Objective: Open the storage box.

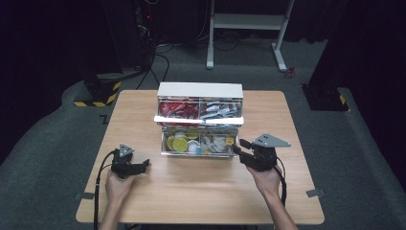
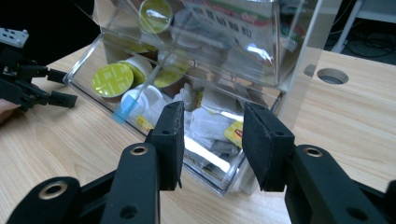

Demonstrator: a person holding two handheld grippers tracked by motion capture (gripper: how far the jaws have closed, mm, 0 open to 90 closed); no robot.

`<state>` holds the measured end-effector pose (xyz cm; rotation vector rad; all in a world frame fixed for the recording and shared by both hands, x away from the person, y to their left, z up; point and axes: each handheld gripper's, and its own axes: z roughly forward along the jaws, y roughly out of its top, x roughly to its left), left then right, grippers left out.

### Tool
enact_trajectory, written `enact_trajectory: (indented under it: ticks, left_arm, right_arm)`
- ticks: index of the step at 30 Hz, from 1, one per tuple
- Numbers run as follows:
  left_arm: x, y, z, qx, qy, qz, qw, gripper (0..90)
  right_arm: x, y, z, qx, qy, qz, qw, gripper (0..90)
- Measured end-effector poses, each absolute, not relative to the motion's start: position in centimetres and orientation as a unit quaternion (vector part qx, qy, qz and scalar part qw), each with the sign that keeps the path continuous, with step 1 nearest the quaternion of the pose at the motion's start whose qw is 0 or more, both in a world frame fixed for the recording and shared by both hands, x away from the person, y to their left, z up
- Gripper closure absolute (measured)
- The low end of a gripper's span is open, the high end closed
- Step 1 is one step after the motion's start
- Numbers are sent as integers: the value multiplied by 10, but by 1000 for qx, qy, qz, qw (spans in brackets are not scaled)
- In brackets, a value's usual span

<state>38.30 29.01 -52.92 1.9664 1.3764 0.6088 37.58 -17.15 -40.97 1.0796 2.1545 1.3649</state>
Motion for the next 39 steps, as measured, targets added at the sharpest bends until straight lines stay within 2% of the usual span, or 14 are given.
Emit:
enact_trajectory:
  ticks: [15,39]
  left_arm:
    - [383,290,-529,751,525,232,326,148]
    - [383,290,-529,751,524,232,326,148]
  right_arm:
    - [380,-164,-384,362,764,500,188,631]
    - [390,-160,-365,357,764,510,173,683]
